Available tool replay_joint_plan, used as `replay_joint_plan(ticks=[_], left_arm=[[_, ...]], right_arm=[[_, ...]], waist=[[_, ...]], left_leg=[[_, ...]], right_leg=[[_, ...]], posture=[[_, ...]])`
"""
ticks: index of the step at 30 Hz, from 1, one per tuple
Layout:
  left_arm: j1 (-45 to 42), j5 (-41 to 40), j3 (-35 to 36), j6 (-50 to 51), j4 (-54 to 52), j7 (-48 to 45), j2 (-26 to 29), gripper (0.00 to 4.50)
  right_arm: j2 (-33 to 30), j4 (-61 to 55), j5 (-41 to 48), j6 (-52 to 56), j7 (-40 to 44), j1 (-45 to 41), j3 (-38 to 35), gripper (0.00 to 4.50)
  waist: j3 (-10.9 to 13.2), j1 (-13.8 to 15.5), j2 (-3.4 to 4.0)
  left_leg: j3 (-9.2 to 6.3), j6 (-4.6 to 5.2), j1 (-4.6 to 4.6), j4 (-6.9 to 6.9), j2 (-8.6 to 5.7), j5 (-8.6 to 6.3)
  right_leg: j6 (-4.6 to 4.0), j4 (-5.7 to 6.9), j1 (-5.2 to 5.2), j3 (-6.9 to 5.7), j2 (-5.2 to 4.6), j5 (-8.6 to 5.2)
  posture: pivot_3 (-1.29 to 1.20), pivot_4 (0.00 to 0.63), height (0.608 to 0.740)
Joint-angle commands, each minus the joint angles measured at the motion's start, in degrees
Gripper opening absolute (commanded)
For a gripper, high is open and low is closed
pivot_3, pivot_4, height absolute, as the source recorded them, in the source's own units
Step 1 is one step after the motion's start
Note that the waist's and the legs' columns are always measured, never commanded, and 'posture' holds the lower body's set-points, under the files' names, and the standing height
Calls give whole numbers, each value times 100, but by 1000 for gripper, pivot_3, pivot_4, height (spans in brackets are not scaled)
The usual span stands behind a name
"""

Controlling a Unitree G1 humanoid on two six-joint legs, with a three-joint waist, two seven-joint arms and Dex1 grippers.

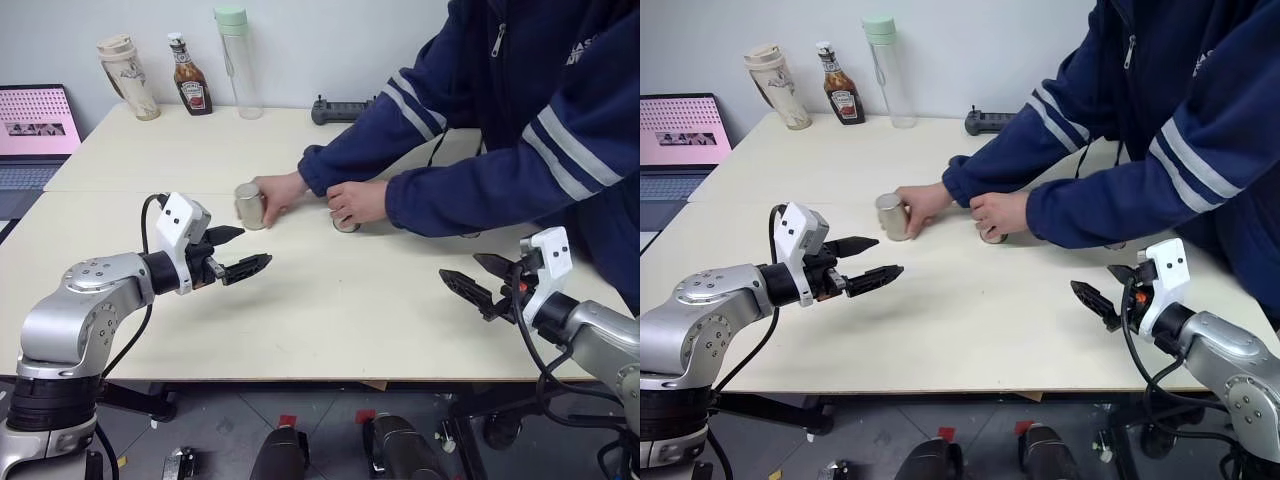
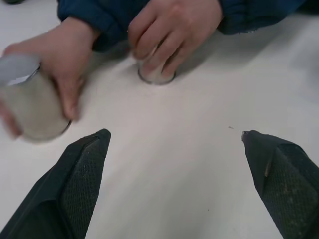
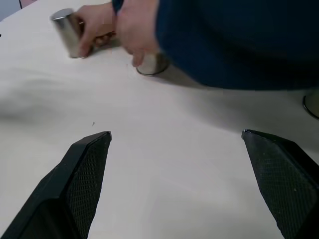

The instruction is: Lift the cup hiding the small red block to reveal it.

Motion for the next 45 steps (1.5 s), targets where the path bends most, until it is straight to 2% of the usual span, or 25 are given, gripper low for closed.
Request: replay_joint_plan(ticks=[1, 12, 15, 18, 23, 25, 32, 41, 45], left_arm=[[-61, -2, 99, -91, -42, -16, 43, 4500], [51, 171, 339, -293, 74, 174, 52, 4500], [228, 350, 529, -466, 114, 475, -19, 4500], [301, 616, 646, -732, 247, 997, -266, 4500], [231, 1336, 407, -1706, 726, 2127, -1296, 4500], [44, 1588, 292, -2029, 1070, 2427, -1613, 4500], [-876, 2229, 101, -3381, 2834, 3223, -2359, 4500], [-1936, 2494, 76, -4568, 5028, 3427, -2606, 4500], [-2295, 2414, 81, -4922, 5835, 3186, -2697, 4500]], right_arm=[[-11, -90, 84, -89, -10, -71, -113, 4451], [-177, -197, 291, 20, 341, -53, 117, 4451], [-163, -181, 271, -35, 362, -161, 314, 4451], [-98, -203, 260, -66, 404, -370, 616, 4451], [-120, -363, 332, -238, 974, -916, 1266, 4451], [-102, -294, 213, -421, 1196, -1141, 1414, 4451], [-6, 123, -252, -873, 1589, -1746, 1905, 4451], [-35, 234, -707, -1020, 1541, -1665, 1965, 4451], [35, 131, -769, -975, 1423, -1566, 1926, 4451]], waist=[[0, 2, 0], [0, 3, 0], [0, -4, 0], [0, -7, 0], [-4, 45, 1], [-9, 54, -9], [-15, 74, -18], [-16, 66, -20], [-16, 62, -20]], left_leg=[[0, 0, 0, 0, 0, 0], [-1, 0, 1, 0, 1, 0], [1, 0, 1, 0, 1, 0], [2, 0, 3, 0, 2, 0], [3, 0, 7, 6, -2, 1], [0, 0, 4, 8, -1, 1], [-3, 1, 2, 13, -5, 1], [-4, 1, -4, 10, -5, 0], [-3, 1, -2, 12, -5, 1]], right_leg=[[0, 0, 0, 0, 0, 0], [0, 2, 0, 0, 1, 0], [1, 2, 0, 1, 0, 0], [1, 4, 0, 3, 1, 1], [7, 5, 7, 3, -2, 5], [35, 2, 9, 1, -2, 22], [42, 0, 15, -5, -3, 27], [45, -3, 11, -6, -3, 31], [46, 0, 12, -6, -3, 32]], posture=[[0, 150, 740], [0, 150, 740], [0, 150, 740], [0, 150, 740], [0, 150, 740], [0, 150, 740], [0, 150, 740], [0, 150, 740], [0, 150, 740]])
